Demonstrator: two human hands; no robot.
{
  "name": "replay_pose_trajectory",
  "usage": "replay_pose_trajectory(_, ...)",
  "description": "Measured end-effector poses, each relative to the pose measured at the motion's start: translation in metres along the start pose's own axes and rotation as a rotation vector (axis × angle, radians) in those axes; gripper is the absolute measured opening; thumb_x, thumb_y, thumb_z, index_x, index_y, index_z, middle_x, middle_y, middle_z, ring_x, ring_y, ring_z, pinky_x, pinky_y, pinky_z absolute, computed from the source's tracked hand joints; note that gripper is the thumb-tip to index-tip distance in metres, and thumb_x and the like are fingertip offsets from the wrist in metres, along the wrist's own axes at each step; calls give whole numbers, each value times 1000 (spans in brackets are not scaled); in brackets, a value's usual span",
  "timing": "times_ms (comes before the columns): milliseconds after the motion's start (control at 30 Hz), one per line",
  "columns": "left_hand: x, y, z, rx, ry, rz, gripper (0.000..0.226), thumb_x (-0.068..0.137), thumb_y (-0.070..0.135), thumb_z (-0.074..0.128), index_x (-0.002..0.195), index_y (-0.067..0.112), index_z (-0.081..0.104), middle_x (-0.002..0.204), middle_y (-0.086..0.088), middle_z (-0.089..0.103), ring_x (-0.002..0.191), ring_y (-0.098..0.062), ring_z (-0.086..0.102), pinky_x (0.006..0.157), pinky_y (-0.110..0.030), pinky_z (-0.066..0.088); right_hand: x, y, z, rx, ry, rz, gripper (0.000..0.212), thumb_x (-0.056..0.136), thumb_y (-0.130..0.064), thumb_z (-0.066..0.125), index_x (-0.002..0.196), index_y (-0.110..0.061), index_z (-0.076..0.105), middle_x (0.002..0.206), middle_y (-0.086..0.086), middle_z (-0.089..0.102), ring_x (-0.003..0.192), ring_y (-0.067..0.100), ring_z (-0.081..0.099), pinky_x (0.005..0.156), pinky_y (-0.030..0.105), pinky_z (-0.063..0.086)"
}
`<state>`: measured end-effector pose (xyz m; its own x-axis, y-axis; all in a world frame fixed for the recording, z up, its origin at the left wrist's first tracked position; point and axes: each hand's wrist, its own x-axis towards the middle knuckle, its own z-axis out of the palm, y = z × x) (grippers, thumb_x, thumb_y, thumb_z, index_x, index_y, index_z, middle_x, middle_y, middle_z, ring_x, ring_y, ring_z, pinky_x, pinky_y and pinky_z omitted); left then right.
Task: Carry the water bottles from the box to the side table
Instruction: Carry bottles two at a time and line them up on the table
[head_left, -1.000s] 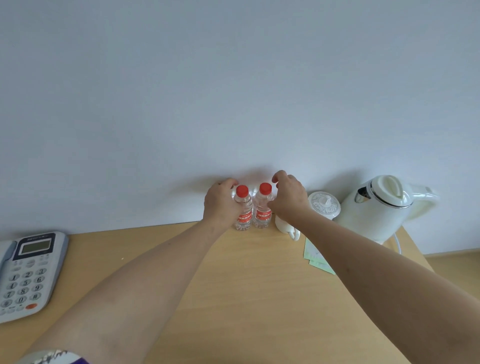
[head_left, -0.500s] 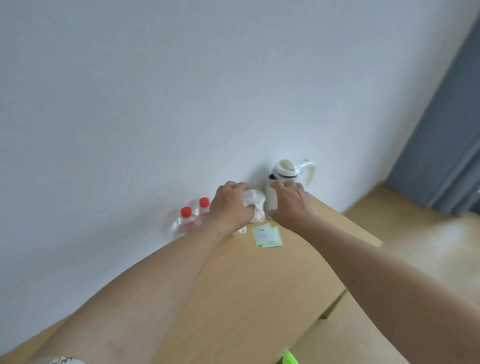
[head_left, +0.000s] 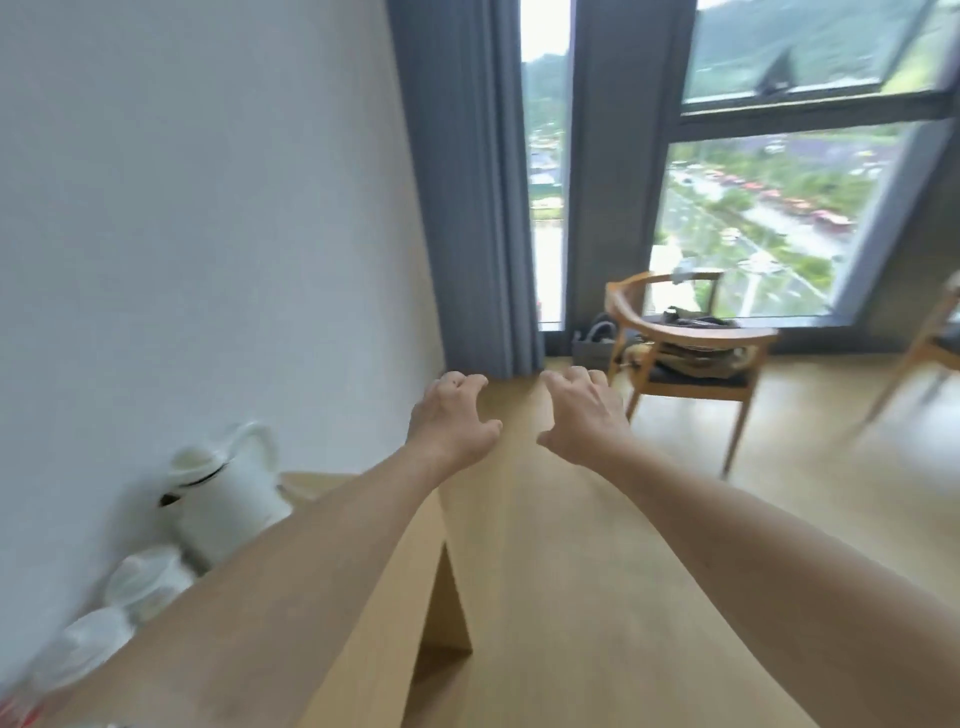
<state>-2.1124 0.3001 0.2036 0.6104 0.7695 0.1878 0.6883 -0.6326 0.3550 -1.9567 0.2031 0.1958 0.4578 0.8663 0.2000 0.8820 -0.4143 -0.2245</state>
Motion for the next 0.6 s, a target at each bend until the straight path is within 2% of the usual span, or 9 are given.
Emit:
replay_pose_trajectory(167, 50, 129, 60, -33, -78, 174, 67, 85, 46, 64, 146, 25, 45, 148, -2, 46, 136, -25, 39, 110, -43, 40, -18, 141, -36, -74, -19, 221, 59, 76, -29, 76, 128, -23, 48, 130, 10, 46, 120, 32, 42, 93, 43, 41)
replay_pose_trajectory(300, 79, 228, 111, -24, -111, 303, 66, 82, 52, 66, 141, 29, 48, 142, -1, 51, 131, -24, 44, 105, -44, 44, -30, 244, -61, -119, -27, 363, 60, 75, -33, 76, 127, -25, 46, 131, 9, 46, 121, 32, 42, 91, 42, 39)
replay_pose_trajectory(467, 111, 341, 161, -56, -175, 384, 73, 82, 59, 65, 147, 32, 43, 149, 2, 46, 137, -24, 40, 109, -47, 43, -42, 357, -92, -150, 35, 506, 81, 72, -55, 80, 139, -29, 42, 139, 9, 46, 127, 31, 42, 99, 45, 40)
replay_pose_trajectory(600, 133, 409, 196, -81, -229, 464, 74, 84, 56, 66, 148, 30, 42, 153, -2, 41, 142, -26, 35, 111, -50, 36, -53, 428, -103, -134, 93, 627, 87, 73, -62, 76, 145, -31, 39, 141, 6, 48, 127, 28, 44, 98, 44, 44)
